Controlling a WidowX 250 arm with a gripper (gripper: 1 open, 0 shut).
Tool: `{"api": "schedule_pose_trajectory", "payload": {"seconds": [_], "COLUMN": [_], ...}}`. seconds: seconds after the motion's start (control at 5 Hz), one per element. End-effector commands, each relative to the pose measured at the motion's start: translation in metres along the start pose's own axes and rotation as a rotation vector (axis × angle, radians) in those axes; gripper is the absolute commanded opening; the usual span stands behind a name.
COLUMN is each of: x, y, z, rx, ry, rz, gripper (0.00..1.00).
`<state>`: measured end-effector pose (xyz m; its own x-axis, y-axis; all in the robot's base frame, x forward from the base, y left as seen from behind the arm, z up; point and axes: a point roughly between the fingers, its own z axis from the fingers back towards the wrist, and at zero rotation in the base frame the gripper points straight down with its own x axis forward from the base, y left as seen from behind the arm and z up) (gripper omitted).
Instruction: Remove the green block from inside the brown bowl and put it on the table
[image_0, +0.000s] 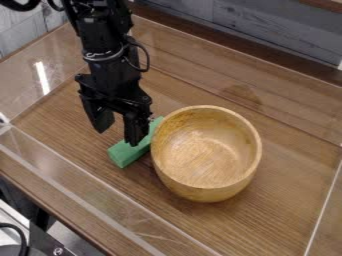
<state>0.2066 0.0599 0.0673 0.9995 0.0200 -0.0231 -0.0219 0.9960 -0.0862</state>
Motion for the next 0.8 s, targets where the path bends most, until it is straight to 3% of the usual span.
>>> {"api": "schedule_pose_trajectory", "payload": {"seconds": [0.0,0.6], "x": [0.0114,0.0179], "y": [0.0028,0.0018], "z": [0.008,-0.0003], "rx": [0.014,0.007], "ry": [-0.045,-0.044], "rz": [-0.001,-0.003], "gripper": [1.0,1.0]}}
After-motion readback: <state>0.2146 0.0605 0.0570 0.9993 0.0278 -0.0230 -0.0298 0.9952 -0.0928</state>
